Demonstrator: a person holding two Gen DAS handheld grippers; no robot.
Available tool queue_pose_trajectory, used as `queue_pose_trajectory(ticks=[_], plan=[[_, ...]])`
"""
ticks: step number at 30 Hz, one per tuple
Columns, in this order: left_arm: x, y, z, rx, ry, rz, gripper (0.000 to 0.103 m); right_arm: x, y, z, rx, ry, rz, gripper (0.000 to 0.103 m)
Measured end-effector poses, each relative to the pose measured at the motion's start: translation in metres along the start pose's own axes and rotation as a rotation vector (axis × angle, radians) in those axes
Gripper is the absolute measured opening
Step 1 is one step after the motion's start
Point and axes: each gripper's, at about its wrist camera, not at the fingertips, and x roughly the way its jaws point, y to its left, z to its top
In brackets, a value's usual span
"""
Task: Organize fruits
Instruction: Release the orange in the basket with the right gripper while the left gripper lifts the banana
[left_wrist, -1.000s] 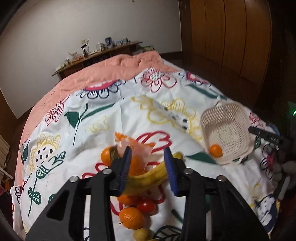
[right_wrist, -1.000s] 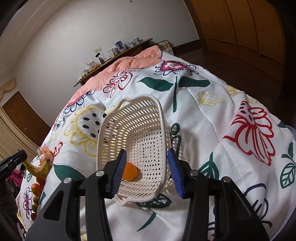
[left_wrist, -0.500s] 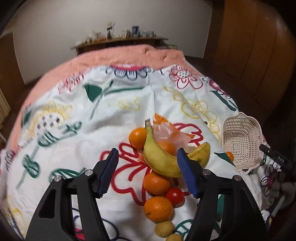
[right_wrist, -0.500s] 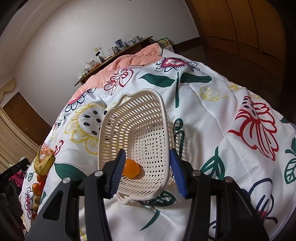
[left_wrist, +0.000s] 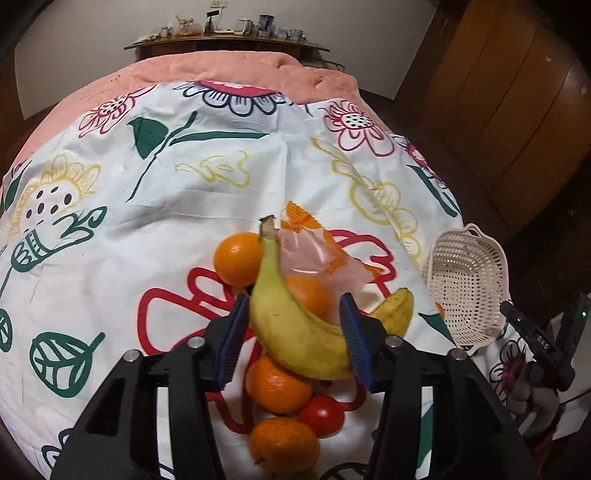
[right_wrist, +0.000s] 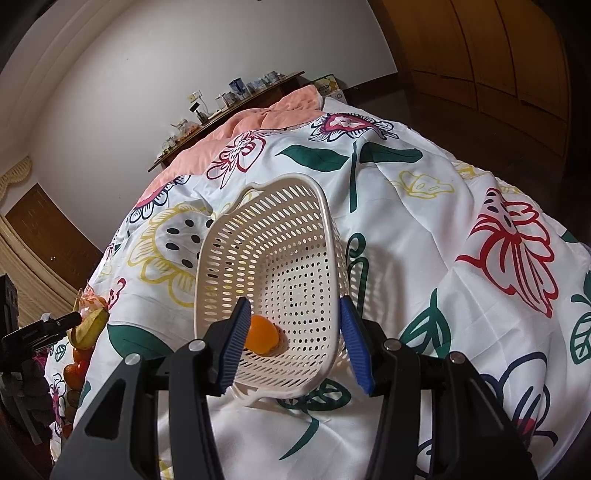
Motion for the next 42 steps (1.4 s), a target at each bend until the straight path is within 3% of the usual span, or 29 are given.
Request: queue_pose_trajectory(ticks=[10,14,19,24,25,33,42], plan=[[-0.052,-0.047,-0.030,0.133,-0.098,0.006,0.051,0.000,0.000,0.000,0.001,0.000,0.001,0.051],[-0.053,-0.070,-0.057,0.214,-0.064,-0.057,0.051,0.000,0.000,0.000,0.003,-0.001,0.002,0.051],[-0.054,-0.094,-0.080,0.384,-0.089,0.017,0.053,0.000,0.000,0.000,0.005,-0.001,0.005,0.051],[-0.065,-0.076,-0.060,0.378,-0.128,0.049,0.055,-0.001,0.000,0.000,0.004,-0.002,0.003,0.051],[-0.064,-0.074,-0.056,0.383,-0.124,0.040,0.060,-0.001,0.000,0.000,0.005,-0.002,0.004,0.051],[-0.021,-0.047,-0.040,0.434,0.008,0.005,0.061,-0.001,0.001,0.000,0.004,-0.001,0.007,0.051],[-0.013,-0.059,-0.044,0.545,0.051,-0.072,0.061,0.000,0.001,0.000,0.005,0.000,0.008,0.051]])
